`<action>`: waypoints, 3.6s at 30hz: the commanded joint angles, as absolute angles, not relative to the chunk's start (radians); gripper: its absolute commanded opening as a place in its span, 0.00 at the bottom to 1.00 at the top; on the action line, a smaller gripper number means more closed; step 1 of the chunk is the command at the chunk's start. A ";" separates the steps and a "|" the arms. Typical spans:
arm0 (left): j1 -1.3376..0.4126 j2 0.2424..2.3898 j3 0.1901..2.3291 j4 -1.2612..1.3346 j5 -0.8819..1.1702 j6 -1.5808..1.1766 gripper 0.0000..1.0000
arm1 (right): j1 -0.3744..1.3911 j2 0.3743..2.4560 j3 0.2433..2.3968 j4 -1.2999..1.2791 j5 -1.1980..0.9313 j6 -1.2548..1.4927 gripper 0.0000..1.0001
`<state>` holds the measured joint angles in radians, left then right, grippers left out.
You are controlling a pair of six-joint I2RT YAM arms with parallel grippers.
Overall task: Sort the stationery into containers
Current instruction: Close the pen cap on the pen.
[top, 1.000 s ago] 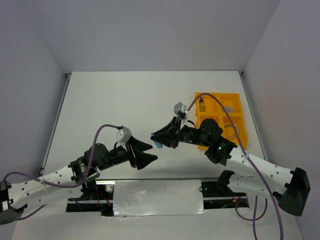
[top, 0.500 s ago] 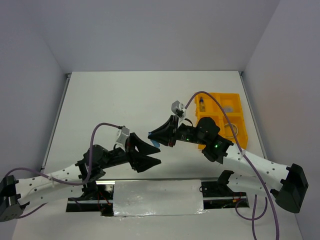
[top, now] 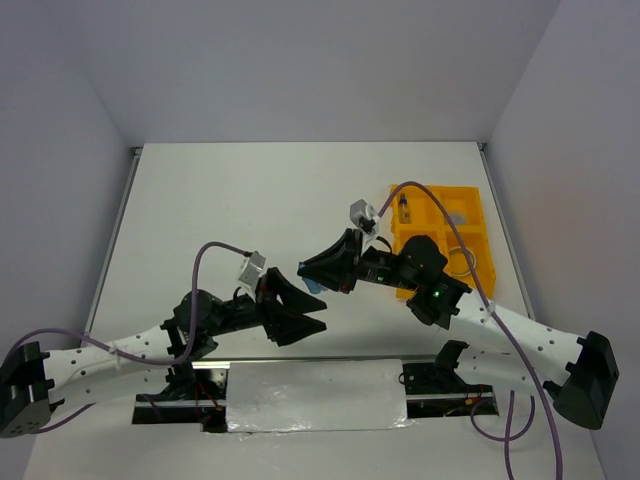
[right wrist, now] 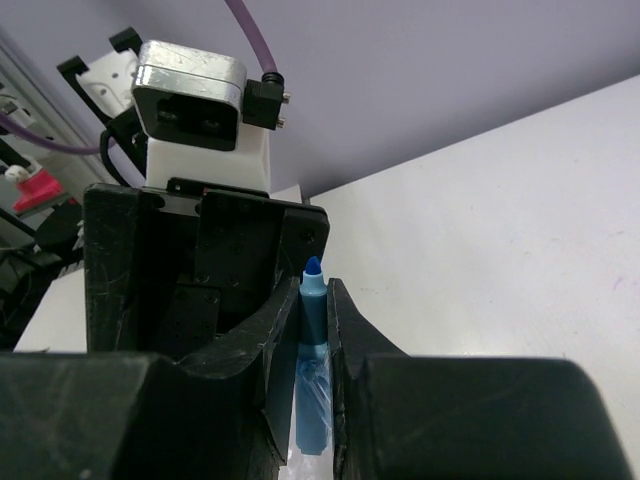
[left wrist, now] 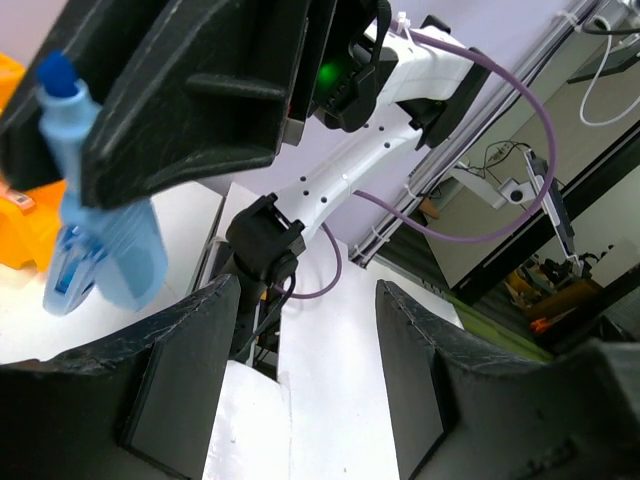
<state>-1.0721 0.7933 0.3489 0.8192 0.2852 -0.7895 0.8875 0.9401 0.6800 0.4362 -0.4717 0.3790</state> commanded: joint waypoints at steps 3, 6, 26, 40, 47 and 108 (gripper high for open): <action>-1.077 0.753 0.341 0.838 0.256 -0.769 0.69 | 0.884 0.902 0.684 0.529 -0.483 0.411 0.00; -1.077 0.750 0.336 0.830 0.249 -0.764 0.69 | 0.884 0.894 0.689 0.541 -0.491 0.425 0.00; -1.069 0.703 0.350 0.781 0.170 -0.727 0.69 | 0.884 0.973 0.624 0.712 -0.581 0.534 0.00; -1.031 0.676 0.325 0.782 0.147 -0.752 0.68 | 0.887 0.986 0.597 0.762 -0.597 0.560 0.00; -1.026 0.689 0.325 0.804 0.160 -0.756 0.60 | 0.891 1.012 0.589 0.807 -0.588 0.583 0.00; -1.055 0.563 0.334 0.422 0.485 -0.333 0.00 | 0.888 0.891 0.129 0.966 -0.221 1.703 0.99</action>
